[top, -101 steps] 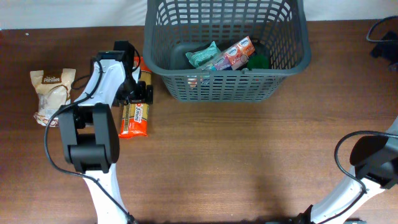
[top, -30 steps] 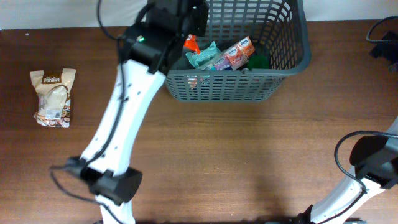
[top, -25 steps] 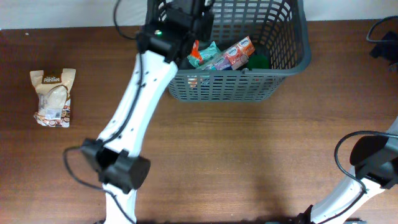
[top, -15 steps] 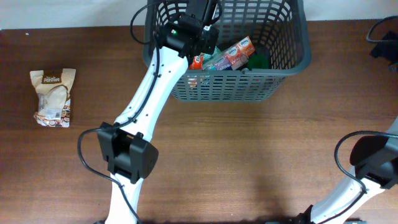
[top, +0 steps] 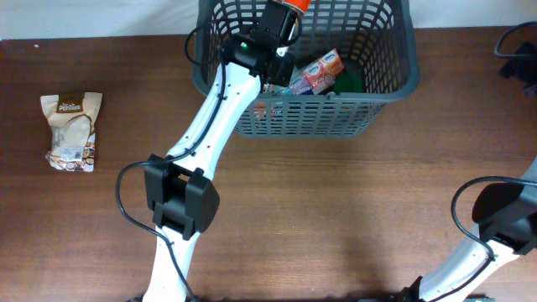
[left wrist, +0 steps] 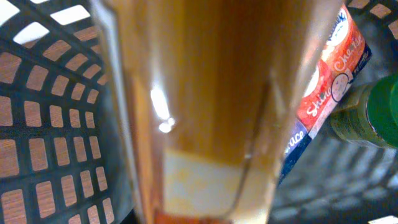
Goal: Pack container
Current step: 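Carry the spaghetti over the basket and lower it in, then release the spaghetti and withdraw the left gripper leftward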
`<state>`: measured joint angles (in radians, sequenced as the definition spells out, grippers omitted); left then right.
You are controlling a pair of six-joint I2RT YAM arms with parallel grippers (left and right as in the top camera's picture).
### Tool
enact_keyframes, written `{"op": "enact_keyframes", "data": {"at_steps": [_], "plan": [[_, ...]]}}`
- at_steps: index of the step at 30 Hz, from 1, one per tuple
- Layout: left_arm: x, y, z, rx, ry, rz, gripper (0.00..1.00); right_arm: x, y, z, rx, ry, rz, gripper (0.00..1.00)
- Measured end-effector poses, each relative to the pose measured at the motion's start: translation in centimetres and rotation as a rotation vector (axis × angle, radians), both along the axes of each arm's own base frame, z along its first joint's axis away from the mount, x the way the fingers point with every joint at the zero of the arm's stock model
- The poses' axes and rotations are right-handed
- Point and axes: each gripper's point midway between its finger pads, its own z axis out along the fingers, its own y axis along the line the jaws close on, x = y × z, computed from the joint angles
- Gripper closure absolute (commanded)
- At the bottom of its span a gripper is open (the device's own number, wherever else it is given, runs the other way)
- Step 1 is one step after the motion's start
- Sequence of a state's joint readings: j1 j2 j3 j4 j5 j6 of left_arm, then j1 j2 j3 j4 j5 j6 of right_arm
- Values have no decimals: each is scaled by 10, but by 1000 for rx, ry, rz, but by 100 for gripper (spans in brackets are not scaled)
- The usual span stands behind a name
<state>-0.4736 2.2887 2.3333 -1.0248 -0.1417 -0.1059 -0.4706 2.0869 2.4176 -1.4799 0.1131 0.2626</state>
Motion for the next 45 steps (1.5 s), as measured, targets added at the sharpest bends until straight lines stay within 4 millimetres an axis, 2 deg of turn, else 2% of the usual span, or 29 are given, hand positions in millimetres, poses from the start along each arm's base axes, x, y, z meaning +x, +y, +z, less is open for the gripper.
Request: {"op": "enact_keyframes", "data": {"at_steps": [2, 5, 7, 9, 12, 17, 20, 21, 24, 26, 27, 29, 31, 32, 35, 38, 41, 45], "plan": [[-1, 0, 0, -3, 4, 2, 60, 0, 0, 0, 0, 0, 0, 1], [1, -1, 1, -11, -5, 5, 31, 0, 0, 0, 0, 0, 0, 1], [2, -2, 3, -17, -9, 8, 24, 0, 0, 0, 0, 0, 0, 1], [2, -2, 2, -17, -9, 9, 7, 0, 0, 0, 0, 0, 0, 1], [2, -2, 2, -17, -9, 11, 3, 0, 0, 0, 0, 0, 0, 2], [2, 2, 8, 6, -18, 5, 2, 0, 0, 0, 0, 0, 0, 1], [6, 8, 36, 18, -74, 23, 2, 0, 0, 0, 0, 0, 0, 1], [10, 10, 62, 5, -133, 36, 2, 0, 0, 0, 0, 0, 0, 1], [15, 18, 120, -35, -259, 55, 2, 0, 0, 0, 0, 0, 0, 1], [13, 30, 161, -64, -344, 75, 1, 0, 0, 0, 0, 0, 0, 1], [9, 41, 183, -77, -384, 90, 0, 0, 0, 0, 0, 0, 0, 1], [-2, 63, 216, -86, -440, 126, 1, 0, 0, 0, 0, 0, 0, 1], [-19, 96, 248, -74, -491, 187, 1, 0, 0, 0, 0, 0, 0, 1], [-25, 110, 259, -68, -510, 215, 1, 0, 0, 0, 0, 0, 0, 1], [-57, 172, 284, -4, -527, 345, 1, 0, 0, 0, 0, 0, 0, 1], [-82, 230, 286, 57, -489, 475, 1, 0, 0, 0, 0, 0, 0, 1], [-104, 287, 271, 103, -403, 628, 1, 0, 0, 0, 0, 0, 0, 1], [-121, 346, 249, 111, -299, 762, 1, 0, 0, 0, 0, 0, 0, 2]]}}
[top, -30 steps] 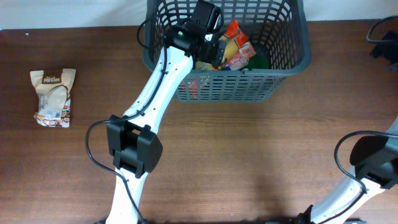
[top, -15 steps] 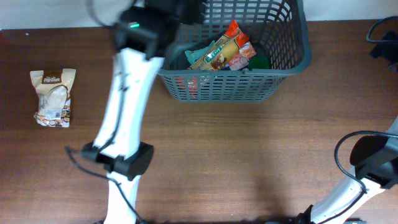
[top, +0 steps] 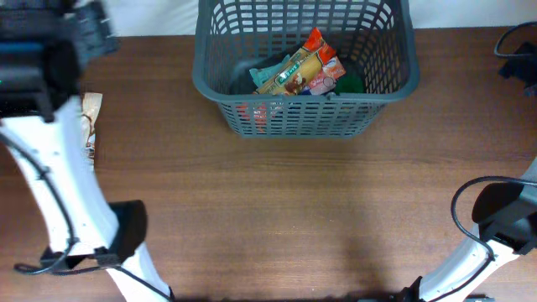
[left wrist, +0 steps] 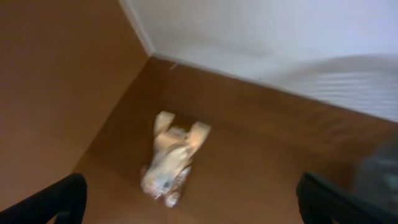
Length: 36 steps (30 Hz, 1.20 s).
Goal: Pack container
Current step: 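Release the spaghetti and withdraw the left gripper leftward, then move the left gripper down onto the PanTree snack bag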
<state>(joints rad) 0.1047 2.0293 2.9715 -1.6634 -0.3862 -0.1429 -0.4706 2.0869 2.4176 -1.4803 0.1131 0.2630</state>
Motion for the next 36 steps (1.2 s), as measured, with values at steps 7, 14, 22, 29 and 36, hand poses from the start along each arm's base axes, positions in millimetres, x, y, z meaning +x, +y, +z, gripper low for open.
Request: {"op": "enact_keyframes", "data": {"at_steps": [7, 14, 22, 29, 36], "plan": [[-5, 80, -30, -110, 56, 0, 1, 0, 0, 0, 0, 0, 0, 1], [22, 111, -109, -204, 236, -118, 1, 0, 0, 0, 0, 0, 0, 1], [61, 122, -230, -267, 468, -271, 1, 0, 0, 0, 0, 0, 0, 1], [77, 140, -304, -262, 580, -290, 1, 0, 0, 0, 0, 0, 0, 1], [78, 143, -357, -285, 667, -322, 1, 0, 0, 0, 0, 0, 0, 1]]}}
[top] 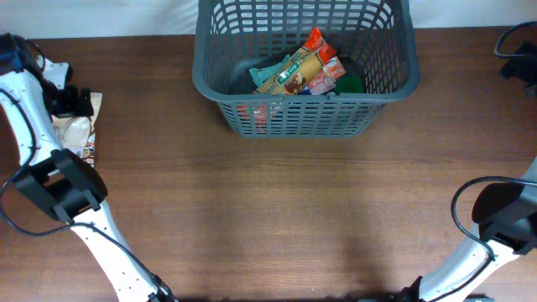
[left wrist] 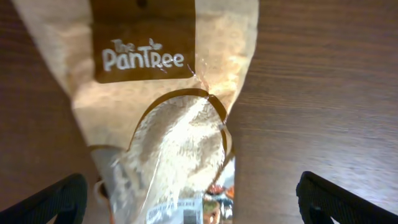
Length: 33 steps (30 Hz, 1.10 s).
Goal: Pack container
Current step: 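Move the left gripper down onto the PanTree snack bag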
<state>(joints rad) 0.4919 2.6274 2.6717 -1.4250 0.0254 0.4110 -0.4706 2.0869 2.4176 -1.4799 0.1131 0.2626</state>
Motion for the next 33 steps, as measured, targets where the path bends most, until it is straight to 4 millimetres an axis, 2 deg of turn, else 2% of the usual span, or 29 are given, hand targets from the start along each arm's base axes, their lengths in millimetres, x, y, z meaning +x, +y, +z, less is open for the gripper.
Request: {"op": "enact_keyframes", "data": {"at_steps": [4, 7, 12, 17, 33], "plan": [[-1, 8, -23, -4, 25, 3, 1, 0, 0, 0, 0, 0, 0, 1], [-8, 20, -31, -2, 40, 25, 1, 0, 0, 0, 0, 0, 0, 1], [-27, 48, -33, -2, 50, 87, 1, 0, 0, 0, 0, 0, 0, 1], [-39, 63, -33, -11, 52, 125, 1, 0, 0, 0, 0, 0, 0, 1], [-17, 37, -32, -47, 12, 97, 1, 0, 0, 0, 0, 0, 0, 1]]}}
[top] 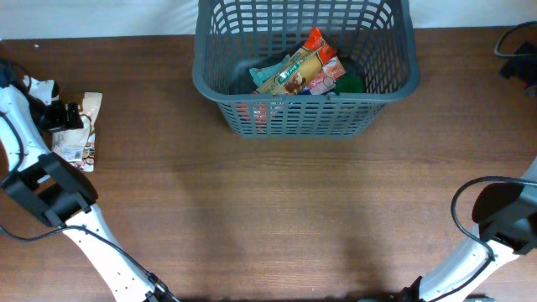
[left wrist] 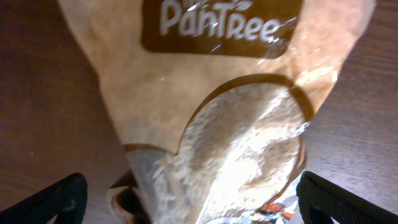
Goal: Pack container
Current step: 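Move the left gripper down onto the PanTree snack bag, then close the left gripper on the snack bag and lift it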
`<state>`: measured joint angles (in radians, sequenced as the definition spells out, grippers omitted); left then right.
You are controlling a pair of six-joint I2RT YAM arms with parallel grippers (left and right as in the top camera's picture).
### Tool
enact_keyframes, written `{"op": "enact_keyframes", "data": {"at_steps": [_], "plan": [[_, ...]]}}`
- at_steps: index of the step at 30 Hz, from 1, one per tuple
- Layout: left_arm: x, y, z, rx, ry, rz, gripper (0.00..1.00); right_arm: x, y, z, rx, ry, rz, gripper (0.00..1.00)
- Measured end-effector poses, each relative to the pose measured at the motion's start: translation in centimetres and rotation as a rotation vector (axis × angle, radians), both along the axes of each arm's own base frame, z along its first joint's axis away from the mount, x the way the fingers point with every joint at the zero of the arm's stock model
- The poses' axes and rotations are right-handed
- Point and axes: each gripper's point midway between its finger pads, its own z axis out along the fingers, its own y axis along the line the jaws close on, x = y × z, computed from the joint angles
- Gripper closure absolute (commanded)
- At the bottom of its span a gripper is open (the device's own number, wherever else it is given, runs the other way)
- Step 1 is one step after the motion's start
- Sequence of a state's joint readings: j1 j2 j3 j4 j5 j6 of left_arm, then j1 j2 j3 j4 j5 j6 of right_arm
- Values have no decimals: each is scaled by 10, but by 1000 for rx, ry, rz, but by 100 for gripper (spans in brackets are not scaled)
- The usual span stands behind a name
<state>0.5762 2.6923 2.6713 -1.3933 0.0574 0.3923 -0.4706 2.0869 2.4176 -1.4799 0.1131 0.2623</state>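
A tan "PanTree" rice pouch (top: 80, 134) lies flat on the table at the far left; the left wrist view shows the pouch (left wrist: 211, 118) filling the frame. My left gripper (top: 60, 117) hovers low over it, open, its fingers (left wrist: 53, 202) wide to either side of the pouch and not touching it. The grey basket (top: 403, 67) stands at the back centre with several snack packets (top: 302, 71) inside. Only the base of my right arm (top: 503, 218) shows at the lower right; its gripper is out of view.
Dark wooden table (top: 294, 210). A white wall runs along the table's back edge. Black cable and gear (top: 520, 50) sit at the far right edge.
My left gripper has come lower over the rice pouch, which now looks larger in the wrist view. The jaws are still open and the pouch has not moved.
My left gripper was inside the basket holding a packet. Then that packet lay in the basket and the arm was over the table's left, open, with the pouch in sight. Then it was above the pouch, and now closer.
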Motion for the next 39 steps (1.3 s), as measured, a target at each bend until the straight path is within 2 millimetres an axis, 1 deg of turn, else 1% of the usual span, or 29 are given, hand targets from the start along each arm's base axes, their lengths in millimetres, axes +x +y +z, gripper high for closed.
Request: {"op": "enact_keyframes", "data": {"at_steps": [8, 15, 22, 31, 34, 36, 39], "plan": [[9, -13, 0, -7, -9, -27, 1, 0, 0, 0, 0, 0, -1, 1], [12, -18, -2, -12, -7, -38, 1, 0, 0, 0, 0, 0, 0, 1], [10, -19, -14, -24, 13, -37, 1, 0, 0, 0, 0, 0, 0, 1], [9, -20, -18, -29, 19, -34, 1, 0, 0, 0, 0, 0, -1, 1], [8, -20, -26, -37, 32, -32, 1, 0, 0, 0, 0, 0, -1, 1], [6, -19, -37, -35, 55, -32, 1, 0, 0, 0, 0, 0, -1, 1], [6, -19, -38, -33, 56, -23, 1, 0, 0, 0, 0, 0, 0, 1]]}}
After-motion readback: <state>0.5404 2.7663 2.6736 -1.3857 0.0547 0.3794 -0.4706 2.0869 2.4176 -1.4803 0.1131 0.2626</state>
